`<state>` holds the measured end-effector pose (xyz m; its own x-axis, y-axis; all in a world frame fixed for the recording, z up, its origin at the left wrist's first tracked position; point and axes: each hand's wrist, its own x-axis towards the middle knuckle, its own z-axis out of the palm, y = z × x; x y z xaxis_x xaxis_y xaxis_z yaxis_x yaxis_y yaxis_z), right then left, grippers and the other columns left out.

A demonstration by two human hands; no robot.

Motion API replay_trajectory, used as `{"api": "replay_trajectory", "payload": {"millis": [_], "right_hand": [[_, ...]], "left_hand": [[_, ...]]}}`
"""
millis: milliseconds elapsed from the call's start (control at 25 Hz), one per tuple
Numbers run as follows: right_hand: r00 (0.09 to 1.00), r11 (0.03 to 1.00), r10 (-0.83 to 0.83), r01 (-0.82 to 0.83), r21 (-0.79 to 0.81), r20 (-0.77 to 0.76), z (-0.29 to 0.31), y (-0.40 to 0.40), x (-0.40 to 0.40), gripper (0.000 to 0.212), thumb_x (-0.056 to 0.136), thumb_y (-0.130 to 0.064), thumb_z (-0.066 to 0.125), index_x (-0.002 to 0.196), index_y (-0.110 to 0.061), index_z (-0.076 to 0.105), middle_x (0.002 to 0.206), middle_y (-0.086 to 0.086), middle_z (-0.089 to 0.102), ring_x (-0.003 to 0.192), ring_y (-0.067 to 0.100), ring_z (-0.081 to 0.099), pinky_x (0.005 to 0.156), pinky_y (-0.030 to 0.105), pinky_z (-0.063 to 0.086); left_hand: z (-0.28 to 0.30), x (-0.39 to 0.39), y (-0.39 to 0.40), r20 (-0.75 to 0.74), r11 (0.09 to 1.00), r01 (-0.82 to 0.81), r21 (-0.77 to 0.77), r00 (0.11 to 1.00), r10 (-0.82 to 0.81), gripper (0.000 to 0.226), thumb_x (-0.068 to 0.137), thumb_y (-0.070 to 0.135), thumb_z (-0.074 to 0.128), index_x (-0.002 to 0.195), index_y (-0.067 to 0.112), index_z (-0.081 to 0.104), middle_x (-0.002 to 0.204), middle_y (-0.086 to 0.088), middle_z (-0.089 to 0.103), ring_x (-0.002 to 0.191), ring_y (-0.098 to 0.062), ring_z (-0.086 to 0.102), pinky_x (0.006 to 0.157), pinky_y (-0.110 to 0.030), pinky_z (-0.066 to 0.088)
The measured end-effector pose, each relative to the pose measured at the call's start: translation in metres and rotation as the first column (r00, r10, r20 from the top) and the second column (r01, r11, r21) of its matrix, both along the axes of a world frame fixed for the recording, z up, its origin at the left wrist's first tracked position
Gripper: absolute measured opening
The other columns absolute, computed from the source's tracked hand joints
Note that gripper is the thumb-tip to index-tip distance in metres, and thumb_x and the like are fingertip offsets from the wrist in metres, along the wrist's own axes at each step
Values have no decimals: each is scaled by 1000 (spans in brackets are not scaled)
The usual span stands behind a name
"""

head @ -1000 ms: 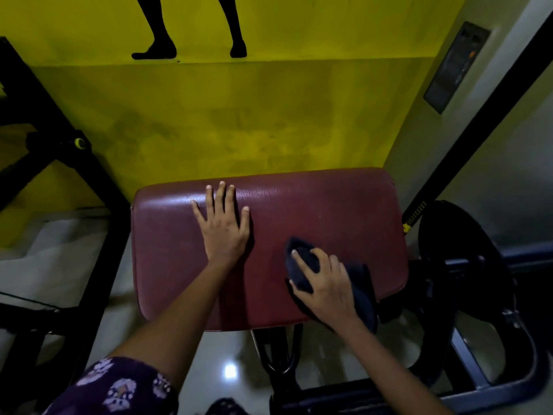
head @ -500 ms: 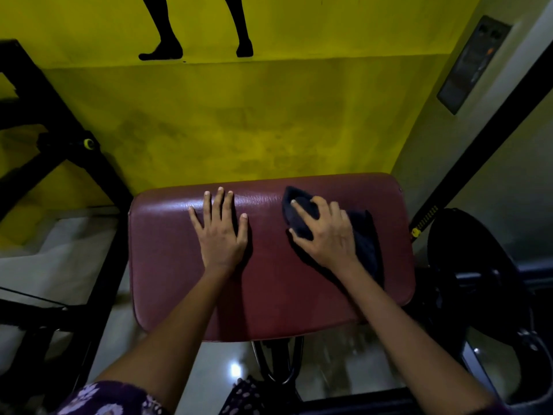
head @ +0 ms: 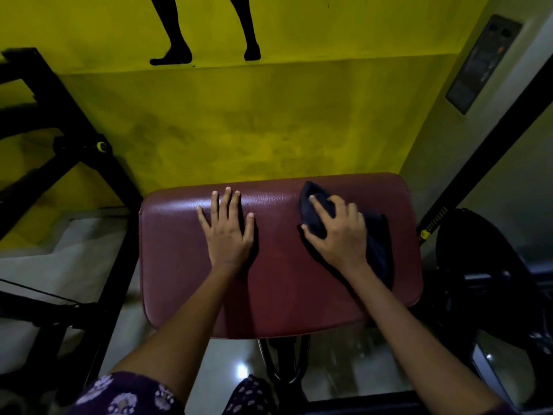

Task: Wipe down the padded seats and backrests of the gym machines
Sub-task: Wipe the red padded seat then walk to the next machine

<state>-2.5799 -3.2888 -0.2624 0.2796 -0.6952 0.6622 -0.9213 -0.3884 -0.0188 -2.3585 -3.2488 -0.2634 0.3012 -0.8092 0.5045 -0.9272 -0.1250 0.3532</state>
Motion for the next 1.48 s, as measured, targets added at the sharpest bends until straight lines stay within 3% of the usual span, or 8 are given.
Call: {"api": "replay_trajectory", "payload": {"millis": [160, 360, 560, 760, 960, 1120, 1280, 1480], "right_hand": [[866, 907, -414, 368, 203, 280, -3, 24, 27, 55, 86, -55, 49, 130, -23, 56, 118, 13, 56, 91, 33, 53, 72, 41, 45], [957, 967, 252, -252, 18, -144, -33, 40, -30, 56, 86, -53, 51, 133, -23, 54, 119, 12, 55, 84, 31, 51, 65, 39, 46], [857, 897, -428, 365, 249, 286, -34, 60, -29, 55, 85, -54, 46, 131, -25, 56, 118, 12, 55, 90, 33, 51, 72, 40, 45], [980, 987, 158, -154, 44, -119, -53, 73, -72, 59, 84, -53, 50, 136, -27, 47, 120, 8, 50, 83, 31, 53, 66, 38, 45], [785, 854, -517, 450, 260, 340, -46, 64, -87, 55, 85, -54, 44, 129, -25, 58, 120, 13, 55, 93, 36, 53, 74, 43, 45], [972, 973, -206, 190, 133, 117, -42, 55, -97, 54, 87, -53, 45, 131, -25, 56, 116, 13, 56, 93, 34, 53, 74, 42, 48], [729, 852, -524, 458, 255, 440, -11, 14, -94, 51, 84, -50, 50, 123, -20, 62, 112, 16, 56, 93, 38, 55, 74, 44, 47], [998, 995, -68, 67, 70, 9, 4, -19, -78, 54, 88, -53, 45, 131, -22, 56, 115, 14, 57, 89, 32, 54, 68, 39, 46]], "left_hand": [[1, 0, 0, 13, 1000, -16, 22, 1000, 16, 61, 92, 47, 29, 142, 15, 41, 151, -3, 35, 145, -22, 18, 115, -53, 0], [-2, 2, -1, 42, 999, -15, 36, 999, 13, 62, 91, 47, 27, 141, 13, 41, 150, -4, 36, 145, -24, 18, 115, -57, 2], [16, -32, -10, -157, 996, -42, 82, 986, 55, 62, 87, 39, 41, 140, 5, 38, 155, -10, 22, 146, -26, 8, 114, -54, -6], [14, -91, -20, 34, 962, 251, 105, 966, -255, 70, 88, 51, 25, 143, 9, 37, 156, -8, 22, 146, -24, 12, 114, -53, -3], [2, -100, -28, 174, 973, 202, 108, 960, -219, 65, 91, 49, 29, 141, 9, 41, 150, -8, 36, 143, -27, 23, 113, -59, 3], [-2, -102, -28, 171, 975, 209, 80, 960, -220, 63, 91, 48, 32, 140, 9, 42, 150, -9, 36, 143, -26, 23, 113, -57, 1], [-3, -103, -30, 176, 978, 198, 69, 962, -207, 62, 91, 47, 33, 139, 9, 43, 149, -9, 38, 142, -27, 25, 112, -58, 4], [-4, -103, -29, 175, 979, 193, 58, 964, -201, 62, 91, 46, 34, 139, 9, 44, 149, -9, 39, 142, -27, 26, 112, -59, 9]]}}
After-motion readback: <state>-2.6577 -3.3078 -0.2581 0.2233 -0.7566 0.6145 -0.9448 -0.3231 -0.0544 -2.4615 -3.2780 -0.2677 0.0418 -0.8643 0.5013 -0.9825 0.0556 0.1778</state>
